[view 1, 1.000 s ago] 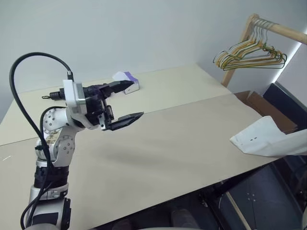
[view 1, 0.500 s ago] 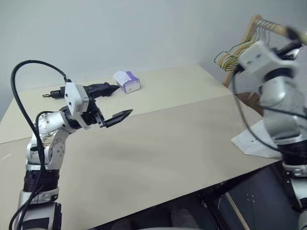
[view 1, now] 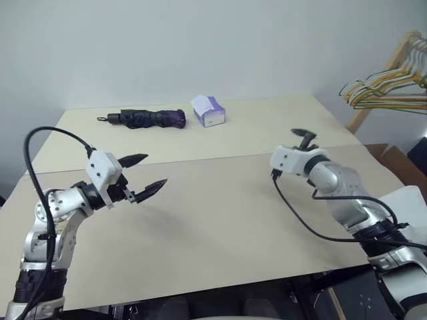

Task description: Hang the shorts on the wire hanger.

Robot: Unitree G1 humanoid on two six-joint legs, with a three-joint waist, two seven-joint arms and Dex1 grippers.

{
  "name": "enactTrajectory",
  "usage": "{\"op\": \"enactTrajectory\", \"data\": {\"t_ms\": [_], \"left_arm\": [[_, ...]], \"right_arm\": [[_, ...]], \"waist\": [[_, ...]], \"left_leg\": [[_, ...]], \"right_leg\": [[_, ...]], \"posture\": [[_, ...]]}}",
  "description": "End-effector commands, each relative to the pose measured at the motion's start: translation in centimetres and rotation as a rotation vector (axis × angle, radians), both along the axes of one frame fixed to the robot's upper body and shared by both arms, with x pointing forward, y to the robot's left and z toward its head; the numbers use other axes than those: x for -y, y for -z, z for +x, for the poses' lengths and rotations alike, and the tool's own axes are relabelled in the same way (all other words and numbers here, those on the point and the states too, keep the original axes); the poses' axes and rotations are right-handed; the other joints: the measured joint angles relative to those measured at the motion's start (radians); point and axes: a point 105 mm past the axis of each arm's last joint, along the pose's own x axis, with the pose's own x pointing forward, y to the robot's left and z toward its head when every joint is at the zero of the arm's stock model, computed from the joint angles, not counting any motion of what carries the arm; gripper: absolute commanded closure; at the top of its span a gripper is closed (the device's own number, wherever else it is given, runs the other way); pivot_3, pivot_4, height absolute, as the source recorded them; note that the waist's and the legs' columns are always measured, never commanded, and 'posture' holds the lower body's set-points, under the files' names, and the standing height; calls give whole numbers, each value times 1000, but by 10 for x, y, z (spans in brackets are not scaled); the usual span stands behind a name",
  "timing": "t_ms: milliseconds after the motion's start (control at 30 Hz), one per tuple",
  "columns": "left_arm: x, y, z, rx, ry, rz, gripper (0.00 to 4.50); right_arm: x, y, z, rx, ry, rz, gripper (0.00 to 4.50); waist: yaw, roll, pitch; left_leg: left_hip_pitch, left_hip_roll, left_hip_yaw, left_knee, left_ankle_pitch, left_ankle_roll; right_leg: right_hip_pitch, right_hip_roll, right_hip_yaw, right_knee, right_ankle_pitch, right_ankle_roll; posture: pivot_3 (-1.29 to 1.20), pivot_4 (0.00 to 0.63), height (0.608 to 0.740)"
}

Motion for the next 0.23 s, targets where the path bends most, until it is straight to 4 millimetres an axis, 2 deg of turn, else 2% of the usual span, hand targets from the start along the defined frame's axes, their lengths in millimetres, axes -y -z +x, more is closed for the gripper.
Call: {"op": "enactTrajectory", "data": {"t_ms": [33, 233], "left_arm": [[3, -11, -1, 46, 3, 17, 0], [6, -11, -3, 40, 18, 12, 0]], "right_arm": [[-8, -14, -2, 41, -51, -26, 29], [-10, -8, -7, 20, -59, -43, 29]], "waist": [[6, 0, 0], [7, 0, 0]], "left_leg": [[0, 0, 0, 0, 0, 0], [0, 0, 0, 0, 0, 0]], "right_leg": [[0, 0, 0, 0, 0, 0], [0, 0, -1, 0, 0, 0]], "posture": [[116, 0, 740], [110, 0, 740]]}}
